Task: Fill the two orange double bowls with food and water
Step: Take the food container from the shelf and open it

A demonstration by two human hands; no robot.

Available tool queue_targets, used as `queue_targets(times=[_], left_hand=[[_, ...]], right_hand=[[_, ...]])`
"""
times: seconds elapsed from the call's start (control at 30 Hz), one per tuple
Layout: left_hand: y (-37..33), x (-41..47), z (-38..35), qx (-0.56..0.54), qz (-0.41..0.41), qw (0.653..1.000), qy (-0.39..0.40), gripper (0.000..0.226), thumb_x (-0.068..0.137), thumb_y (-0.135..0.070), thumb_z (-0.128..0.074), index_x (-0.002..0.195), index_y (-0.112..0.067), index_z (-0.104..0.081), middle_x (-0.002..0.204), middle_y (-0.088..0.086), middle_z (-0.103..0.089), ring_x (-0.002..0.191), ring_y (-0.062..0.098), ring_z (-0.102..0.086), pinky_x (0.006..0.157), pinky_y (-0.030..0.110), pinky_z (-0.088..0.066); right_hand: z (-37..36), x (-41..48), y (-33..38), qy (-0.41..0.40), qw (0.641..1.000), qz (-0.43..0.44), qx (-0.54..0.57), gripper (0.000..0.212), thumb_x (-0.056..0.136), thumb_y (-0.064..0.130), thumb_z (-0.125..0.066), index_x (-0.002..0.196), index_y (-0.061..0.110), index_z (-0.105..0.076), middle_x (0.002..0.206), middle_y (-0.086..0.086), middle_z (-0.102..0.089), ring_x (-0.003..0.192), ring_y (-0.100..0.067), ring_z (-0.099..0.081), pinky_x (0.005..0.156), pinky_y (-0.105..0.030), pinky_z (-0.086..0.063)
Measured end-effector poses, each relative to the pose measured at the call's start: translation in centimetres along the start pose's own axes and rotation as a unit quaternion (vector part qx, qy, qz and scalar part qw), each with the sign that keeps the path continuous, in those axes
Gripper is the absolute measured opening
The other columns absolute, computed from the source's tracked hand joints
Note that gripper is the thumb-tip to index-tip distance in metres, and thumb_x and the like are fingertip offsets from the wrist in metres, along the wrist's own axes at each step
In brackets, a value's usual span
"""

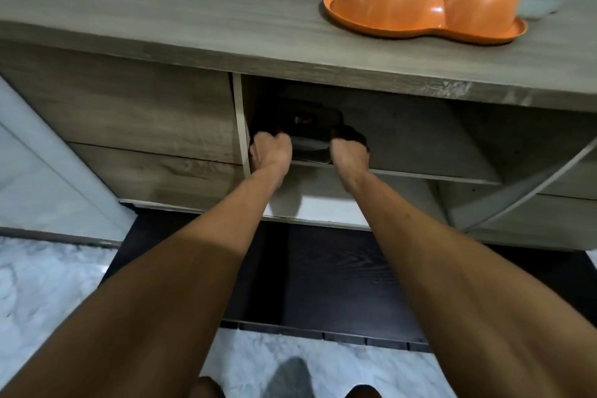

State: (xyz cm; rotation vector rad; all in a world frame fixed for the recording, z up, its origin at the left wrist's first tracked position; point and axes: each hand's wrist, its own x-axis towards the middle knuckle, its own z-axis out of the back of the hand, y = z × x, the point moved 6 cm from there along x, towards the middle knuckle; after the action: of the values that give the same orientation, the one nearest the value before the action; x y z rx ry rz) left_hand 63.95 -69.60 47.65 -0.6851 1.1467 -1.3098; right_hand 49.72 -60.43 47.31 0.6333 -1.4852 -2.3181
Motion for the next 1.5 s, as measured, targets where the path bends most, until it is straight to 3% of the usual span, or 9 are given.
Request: queue_targets(times=[0.3, 0.47, 0.6, 0.73, 0.87, 1.03, 1.13, 1.37, 1.5], left_hand=[[-0.4, -7.8, 4.9, 0.001, 0.058, 0.998, -0.005, 0.044, 0.097, -0.036, -0.05, 0.125, -0.002, -0.057, 0.123, 0.022, -0.062, 0.118, 0.036, -0.055, 0.1, 0.038, -0.044], [-3.5, -16.8, 10.0, 0.014, 0.084, 0.996, -0.016, 0.039, 0.098, -0.031, -0.051, 0.121, -0.001, -0.058, 0.119, 0.021, -0.063, 0.114, 0.038, -0.057, 0.087, 0.032, -0.043], [-7.9, -21.9, 13.7, 0.018, 0.071, 0.997, -0.029, 0.036, 0.098, -0.028, -0.051, 0.121, -0.001, -0.059, 0.117, 0.021, -0.065, 0.112, 0.038, -0.059, 0.081, 0.028, -0.04], [-12.5, -23.5, 16.1, 0.004, 0.063, 0.997, -0.042, 0.038, 0.098, -0.031, -0.05, 0.119, -0.002, -0.06, 0.115, 0.02, -0.065, 0.109, 0.037, -0.06, 0.082, 0.03, -0.042], [-17.4, -22.5, 17.9, 0.002, 0.018, 0.997, -0.072, 0.038, 0.097, -0.031, -0.051, 0.114, 0.0, -0.062, 0.117, 0.022, -0.065, 0.114, 0.038, -0.057, 0.091, 0.036, -0.043], [-21.6, -18.7, 19.3, -0.038, -0.013, 0.996, -0.082, 0.034, 0.096, -0.034, -0.054, 0.108, -0.004, -0.064, 0.11, 0.017, -0.069, 0.106, 0.03, -0.063, 0.082, 0.03, -0.044], [-23.7, -15.5, 20.0, -0.038, -0.029, 0.995, -0.087, 0.033, 0.096, -0.034, -0.055, 0.107, -0.005, -0.067, 0.106, 0.014, -0.07, 0.096, 0.025, -0.062, 0.075, 0.025, -0.04], [-26.3, -4.5, 19.0, -0.09, -0.034, 0.995, -0.018, 0.03, 0.095, -0.026, -0.06, 0.106, 0.002, -0.065, 0.1, 0.017, -0.071, 0.093, 0.03, -0.067, 0.073, 0.028, -0.049], [-25.7, 0.7, 18.1, -0.098, -0.029, 0.994, 0.043, 0.029, 0.095, -0.025, -0.061, 0.113, -0.003, -0.062, 0.098, 0.008, -0.069, 0.084, 0.016, -0.065, 0.061, 0.015, -0.048]], right_hand=[[3.2, -8.5, 1.7, 0.011, 0.996, -0.081, 0.029, 0.027, 0.092, 0.03, -0.056, 0.108, 0.012, -0.068, 0.109, -0.013, -0.07, 0.105, -0.033, -0.062, 0.091, -0.034, -0.047], [8.0, -16.3, 4.3, 0.032, 0.99, -0.133, 0.024, 0.012, 0.093, 0.026, -0.055, 0.092, 0.017, -0.063, 0.101, -0.012, -0.067, 0.097, -0.031, -0.061, 0.089, -0.039, -0.05], [11.4, -20.8, 8.3, 0.042, 0.991, -0.121, 0.034, 0.018, 0.095, 0.022, -0.054, 0.101, 0.011, -0.067, 0.103, -0.013, -0.068, 0.092, -0.028, -0.06, 0.08, -0.031, -0.045], [12.8, -22.3, 13.5, 0.052, 0.992, -0.103, 0.041, 0.027, 0.095, 0.026, -0.054, 0.114, 0.014, -0.068, 0.11, -0.011, -0.069, 0.103, -0.029, -0.061, 0.096, -0.04, -0.05], [13.0, -21.4, 18.6, 0.055, 0.995, -0.063, 0.052, 0.028, 0.094, 0.027, -0.054, 0.113, 0.013, -0.07, 0.112, -0.012, -0.07, 0.107, -0.031, -0.061, 0.095, -0.035, -0.047], [10.8, -18.4, 24.1, 0.086, 0.994, -0.026, 0.069, 0.026, 0.094, 0.029, -0.055, 0.112, 0.017, -0.069, 0.113, -0.009, -0.071, 0.104, -0.028, -0.065, 0.098, -0.048, -0.051], [9.0, -16.0, 26.6, 0.074, 0.995, -0.009, 0.073, 0.029, 0.094, 0.028, -0.056, 0.114, 0.014, -0.07, 0.112, -0.009, -0.071, 0.104, -0.027, -0.065, 0.096, -0.041, -0.052], [3.6, -9.5, 30.7, 0.048, 0.996, 0.012, 0.078, 0.025, 0.096, 0.021, -0.053, 0.11, 0.01, -0.07, 0.109, -0.012, -0.072, 0.097, -0.027, -0.065, 0.084, -0.037, -0.052], [0.7, -6.3, 31.1, 0.044, 0.995, -0.005, 0.088, 0.025, 0.099, 0.021, -0.052, 0.116, 0.011, -0.067, 0.105, -0.005, -0.068, 0.095, -0.021, -0.063, 0.075, -0.028, -0.051]])
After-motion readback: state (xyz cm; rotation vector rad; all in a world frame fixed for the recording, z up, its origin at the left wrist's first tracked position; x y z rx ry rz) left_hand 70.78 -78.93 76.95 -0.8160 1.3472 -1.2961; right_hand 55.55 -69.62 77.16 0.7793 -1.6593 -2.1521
